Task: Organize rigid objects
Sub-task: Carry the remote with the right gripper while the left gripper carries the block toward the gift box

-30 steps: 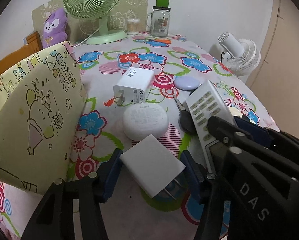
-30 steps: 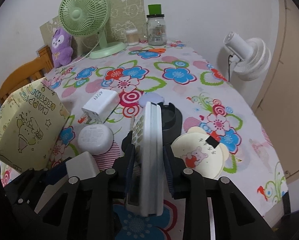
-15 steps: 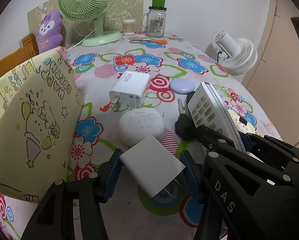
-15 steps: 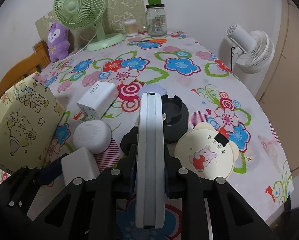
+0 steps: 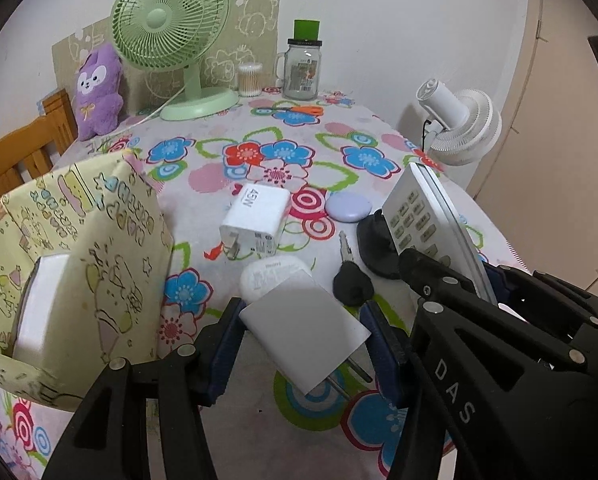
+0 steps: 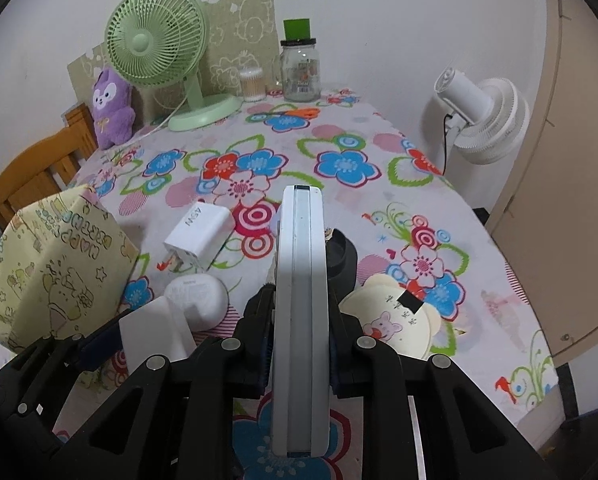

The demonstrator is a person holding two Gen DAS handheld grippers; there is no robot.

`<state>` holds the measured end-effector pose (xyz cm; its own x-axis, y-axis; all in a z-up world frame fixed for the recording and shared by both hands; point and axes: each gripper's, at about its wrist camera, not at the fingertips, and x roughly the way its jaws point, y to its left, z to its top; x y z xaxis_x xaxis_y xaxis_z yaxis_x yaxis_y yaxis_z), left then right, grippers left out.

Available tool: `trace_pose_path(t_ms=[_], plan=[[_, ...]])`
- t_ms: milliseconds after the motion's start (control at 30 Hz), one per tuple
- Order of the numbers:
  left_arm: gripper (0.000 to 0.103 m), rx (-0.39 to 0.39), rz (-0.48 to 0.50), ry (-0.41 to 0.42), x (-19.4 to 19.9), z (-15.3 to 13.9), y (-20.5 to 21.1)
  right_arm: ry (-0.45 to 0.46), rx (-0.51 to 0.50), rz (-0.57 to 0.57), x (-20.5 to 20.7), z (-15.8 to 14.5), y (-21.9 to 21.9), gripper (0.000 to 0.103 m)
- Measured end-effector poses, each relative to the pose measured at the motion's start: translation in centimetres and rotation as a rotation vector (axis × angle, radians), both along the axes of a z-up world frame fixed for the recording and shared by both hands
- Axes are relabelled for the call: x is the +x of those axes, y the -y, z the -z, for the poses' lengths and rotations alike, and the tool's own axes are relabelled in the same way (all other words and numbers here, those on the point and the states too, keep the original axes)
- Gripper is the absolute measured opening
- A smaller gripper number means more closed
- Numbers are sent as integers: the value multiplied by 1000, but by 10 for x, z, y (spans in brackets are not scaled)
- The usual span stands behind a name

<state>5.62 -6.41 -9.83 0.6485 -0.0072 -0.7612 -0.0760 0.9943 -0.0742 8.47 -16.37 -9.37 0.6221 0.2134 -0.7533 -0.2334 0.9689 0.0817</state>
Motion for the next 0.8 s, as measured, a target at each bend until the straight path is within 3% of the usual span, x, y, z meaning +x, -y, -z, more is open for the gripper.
trace_pose_path(t_ms=[800], plan=[[60, 22, 22, 68, -10, -50, -8, 85, -15, 19, -15, -55, -6, 24]])
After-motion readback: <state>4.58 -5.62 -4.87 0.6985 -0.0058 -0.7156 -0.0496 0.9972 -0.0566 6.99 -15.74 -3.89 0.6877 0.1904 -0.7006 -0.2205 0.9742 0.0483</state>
